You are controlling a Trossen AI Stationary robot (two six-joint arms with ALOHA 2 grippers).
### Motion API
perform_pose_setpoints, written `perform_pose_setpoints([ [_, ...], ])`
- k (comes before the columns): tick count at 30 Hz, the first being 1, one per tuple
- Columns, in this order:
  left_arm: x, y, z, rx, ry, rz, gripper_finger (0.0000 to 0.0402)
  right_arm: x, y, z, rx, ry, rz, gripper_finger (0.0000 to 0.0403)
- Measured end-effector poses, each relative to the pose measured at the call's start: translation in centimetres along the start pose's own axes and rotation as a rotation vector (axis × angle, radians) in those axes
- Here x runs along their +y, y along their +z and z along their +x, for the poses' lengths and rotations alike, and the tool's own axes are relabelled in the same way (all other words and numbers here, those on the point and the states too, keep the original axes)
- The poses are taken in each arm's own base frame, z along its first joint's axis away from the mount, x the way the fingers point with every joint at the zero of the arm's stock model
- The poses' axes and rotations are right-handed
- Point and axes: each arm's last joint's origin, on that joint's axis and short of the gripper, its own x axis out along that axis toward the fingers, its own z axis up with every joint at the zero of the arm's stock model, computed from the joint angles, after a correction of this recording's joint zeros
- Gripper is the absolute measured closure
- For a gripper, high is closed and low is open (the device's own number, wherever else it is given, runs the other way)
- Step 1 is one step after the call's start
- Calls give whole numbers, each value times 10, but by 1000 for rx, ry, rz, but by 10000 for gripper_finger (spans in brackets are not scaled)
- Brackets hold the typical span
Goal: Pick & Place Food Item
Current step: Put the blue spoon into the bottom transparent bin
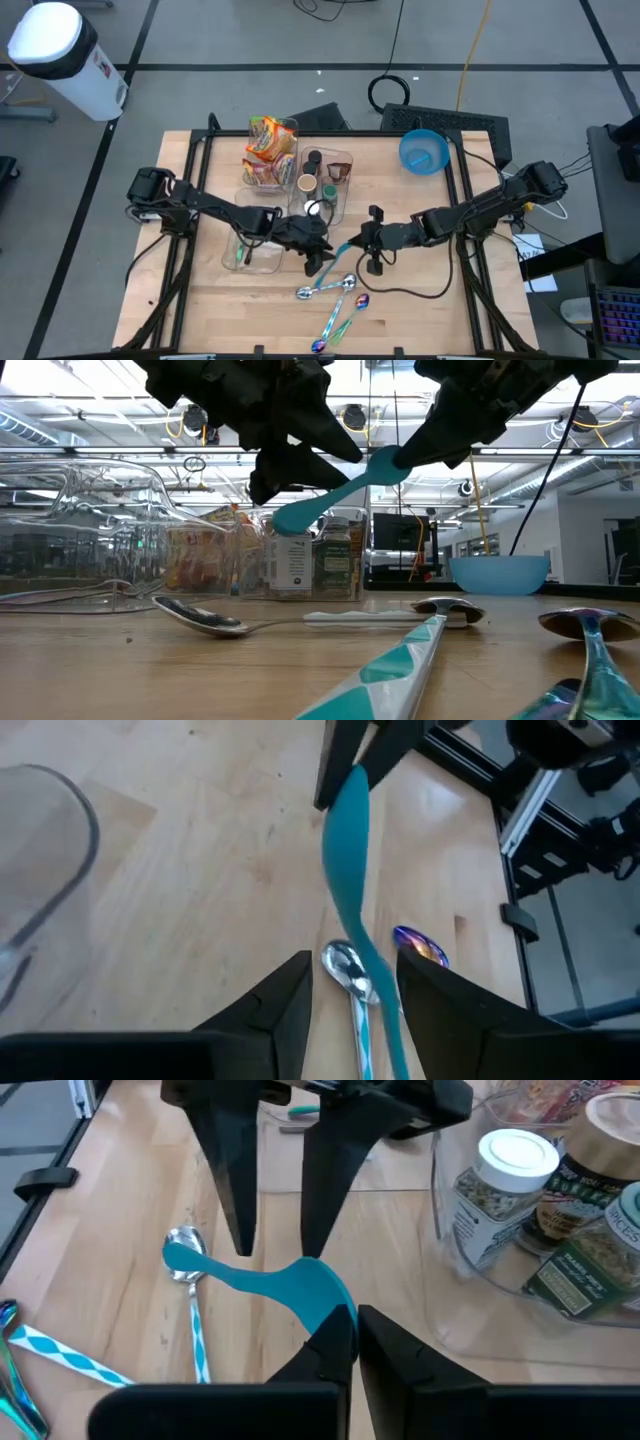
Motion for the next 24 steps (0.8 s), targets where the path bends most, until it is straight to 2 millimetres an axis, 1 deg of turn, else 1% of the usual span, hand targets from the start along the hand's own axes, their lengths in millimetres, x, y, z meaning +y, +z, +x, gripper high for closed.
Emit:
perform_pose_setpoints([
  [5, 0, 0, 0, 1, 0, 5, 247, -2, 4, 0, -54, -70, 10, 399],
  [8, 0, 0, 0, -2, 6, 19, 247, -1, 7, 0, -84, -58, 8, 399],
  [14, 0, 0, 0, -2, 7, 36, 252, -1, 7, 0, -82, -56, 0, 399],
  [16, 0, 0, 0, -1, 8, 44, 271, -1, 7, 0, -82, -56, 0, 399],
  [17, 0, 0, 0, -1, 8, 51, 286, -1, 7, 0, -82, -56, 0, 399],
  [21, 3, 0, 0, 5, 29, 45, 372, -1, 7, 0, -86, -57, 1, 398],
  [22, 5, 1, 0, 5, 34, 38, 379, -1, 7, 0, -87, -63, 0, 397],
  [24, 9, 4, -1, -1, 43, 29, 378, -1, 7, 0, -86, -66, -2, 392],
])
